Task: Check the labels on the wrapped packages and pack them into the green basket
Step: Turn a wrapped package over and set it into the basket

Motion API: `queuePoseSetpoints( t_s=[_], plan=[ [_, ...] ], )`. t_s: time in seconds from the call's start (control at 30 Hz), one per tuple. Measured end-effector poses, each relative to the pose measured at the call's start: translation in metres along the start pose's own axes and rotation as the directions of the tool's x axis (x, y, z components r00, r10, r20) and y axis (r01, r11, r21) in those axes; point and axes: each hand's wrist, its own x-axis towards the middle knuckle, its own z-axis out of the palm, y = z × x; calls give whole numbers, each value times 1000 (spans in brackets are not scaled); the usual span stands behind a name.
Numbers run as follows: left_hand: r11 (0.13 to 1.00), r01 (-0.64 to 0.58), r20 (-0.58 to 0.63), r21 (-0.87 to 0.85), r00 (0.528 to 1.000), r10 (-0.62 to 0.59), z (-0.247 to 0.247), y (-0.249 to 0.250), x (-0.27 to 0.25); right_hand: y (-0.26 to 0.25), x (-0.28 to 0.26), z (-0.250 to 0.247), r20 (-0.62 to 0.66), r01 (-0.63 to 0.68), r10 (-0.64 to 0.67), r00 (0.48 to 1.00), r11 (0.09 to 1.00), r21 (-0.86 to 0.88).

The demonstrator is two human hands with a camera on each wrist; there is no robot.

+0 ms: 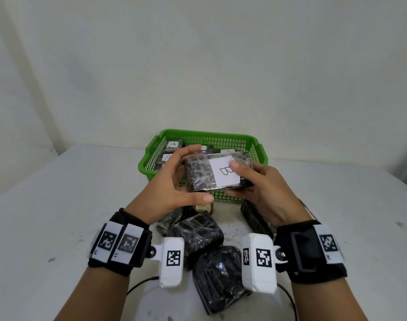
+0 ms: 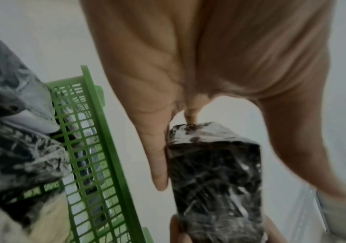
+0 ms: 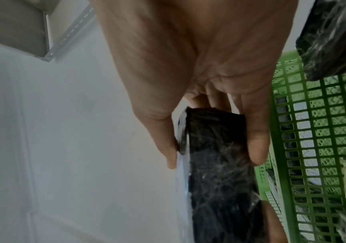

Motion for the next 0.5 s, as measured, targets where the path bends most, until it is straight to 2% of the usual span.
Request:
queuePoseSetpoints(
  t_s=[0.1,0.17,0.3,0.4,0.5],
  plan=[
    [989,101,-110,-110,987,-113,2,-5,5,7,4,-3,-83,55,-58,995,998,-41],
    [981,121,-172,-150,974,-146,2,-8,8,12,8,-3,-107,47,-56,993,996,-80],
    [992,109,-181,-61,976,-118,-1,-11,8,13,5,-1,-47,56,-62,997,991,-120],
    [991,99,-182,-93,977,-115,2,-11,7,12,2,-2,-62,90,-100,993,983,-158],
    [990,80,-214,-114,971,-103,3,-9,7,13,1,-4,-21,89,-94,995,980,-179]
  ],
)
